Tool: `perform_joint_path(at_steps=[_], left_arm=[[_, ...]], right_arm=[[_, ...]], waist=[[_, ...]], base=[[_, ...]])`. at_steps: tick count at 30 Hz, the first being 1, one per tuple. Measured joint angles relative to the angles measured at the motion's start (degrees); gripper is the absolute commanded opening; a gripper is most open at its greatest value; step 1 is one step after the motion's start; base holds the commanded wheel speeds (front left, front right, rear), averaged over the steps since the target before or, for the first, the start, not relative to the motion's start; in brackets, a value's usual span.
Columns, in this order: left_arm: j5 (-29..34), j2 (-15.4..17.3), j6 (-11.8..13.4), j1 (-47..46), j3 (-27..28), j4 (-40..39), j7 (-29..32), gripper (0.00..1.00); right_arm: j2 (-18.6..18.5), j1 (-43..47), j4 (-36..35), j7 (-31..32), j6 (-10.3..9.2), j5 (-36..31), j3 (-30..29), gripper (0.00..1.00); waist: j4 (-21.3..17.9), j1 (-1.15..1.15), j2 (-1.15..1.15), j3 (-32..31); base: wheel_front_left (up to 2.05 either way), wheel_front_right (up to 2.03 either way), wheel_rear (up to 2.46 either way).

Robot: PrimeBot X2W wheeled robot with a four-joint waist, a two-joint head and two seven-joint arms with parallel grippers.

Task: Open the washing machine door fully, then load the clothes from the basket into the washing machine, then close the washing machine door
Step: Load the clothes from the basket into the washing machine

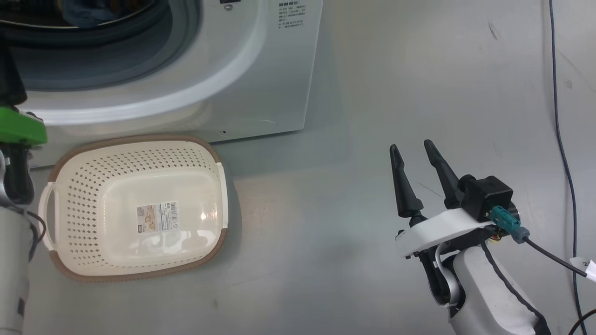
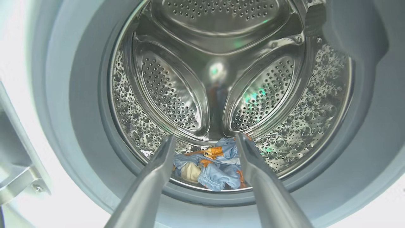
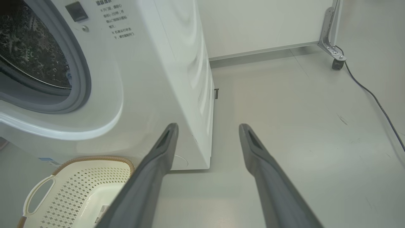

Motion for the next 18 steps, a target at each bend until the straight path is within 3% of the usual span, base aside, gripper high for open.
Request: perform_joint_path(at_steps=[18], left_arm=[[4.19,-4.16,0.02,22.12,7.25,-9.72,0.00,1.00]], right_arm=[[0.04,4.92,1.93,0.00,2.05,-0.02,-1.19,1.00]], waist=[[0.86,0.00,0.00,-10.76]], base=[[0.00,0.00,0.00]])
